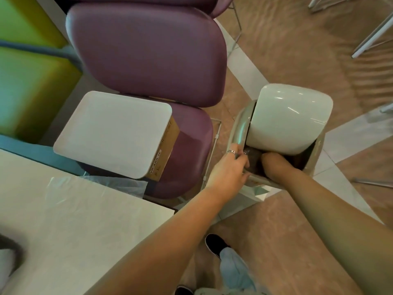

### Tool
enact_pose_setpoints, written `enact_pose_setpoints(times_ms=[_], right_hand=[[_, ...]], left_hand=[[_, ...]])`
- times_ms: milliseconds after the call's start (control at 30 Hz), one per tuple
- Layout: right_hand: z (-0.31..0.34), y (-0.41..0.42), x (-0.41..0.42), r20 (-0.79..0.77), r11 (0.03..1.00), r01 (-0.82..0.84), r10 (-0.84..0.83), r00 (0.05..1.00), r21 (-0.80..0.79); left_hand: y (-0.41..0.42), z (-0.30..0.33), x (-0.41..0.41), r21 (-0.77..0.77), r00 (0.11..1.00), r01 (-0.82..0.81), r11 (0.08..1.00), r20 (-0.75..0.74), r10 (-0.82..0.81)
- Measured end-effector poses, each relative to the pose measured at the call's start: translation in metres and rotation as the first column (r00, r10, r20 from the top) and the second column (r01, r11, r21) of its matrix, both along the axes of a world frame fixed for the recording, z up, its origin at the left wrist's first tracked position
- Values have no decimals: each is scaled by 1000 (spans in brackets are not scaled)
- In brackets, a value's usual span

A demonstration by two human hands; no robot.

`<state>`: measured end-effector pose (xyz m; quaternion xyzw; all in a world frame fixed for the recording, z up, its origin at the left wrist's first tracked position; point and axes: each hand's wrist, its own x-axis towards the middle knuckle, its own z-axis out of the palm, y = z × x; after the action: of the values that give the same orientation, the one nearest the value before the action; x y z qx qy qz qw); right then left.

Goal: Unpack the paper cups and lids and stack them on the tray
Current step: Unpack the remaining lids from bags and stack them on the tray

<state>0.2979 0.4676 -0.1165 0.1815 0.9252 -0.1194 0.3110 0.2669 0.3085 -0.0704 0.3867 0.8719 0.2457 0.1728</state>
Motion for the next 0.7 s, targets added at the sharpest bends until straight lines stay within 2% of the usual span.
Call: enact_pose_setpoints(times_ms=[133,233,367,433,500,600,700], right_hand=[[18,3,-1,93,995,-6,15,996,-100],[42,0,-5,51,993,-28,34,998,-119],[83,-11,-3,-216,993,-20,-4,976,-112],[104,-25,-2,-389,994,-14,-31,921,-110],[123,-44,-1,-522,982,-9,-92,848,-188],[149,-82,0,-650,947,-72,-158,744,-312],[162,-127,-6,-710,917,-195,-121,694,-347]], left_hand=[[-1,5,3,-25,1000,-7,1000,27,8],[-4,11,4,-51,999,-22,998,41,24],[-16,26,4,-25,993,-72,997,88,74],[-28,39,4,6,987,-130,991,90,129],[-43,54,4,37,980,-185,982,76,182],[-77,79,4,58,955,-293,954,67,289],[-122,100,5,51,920,-391,919,20,391]])
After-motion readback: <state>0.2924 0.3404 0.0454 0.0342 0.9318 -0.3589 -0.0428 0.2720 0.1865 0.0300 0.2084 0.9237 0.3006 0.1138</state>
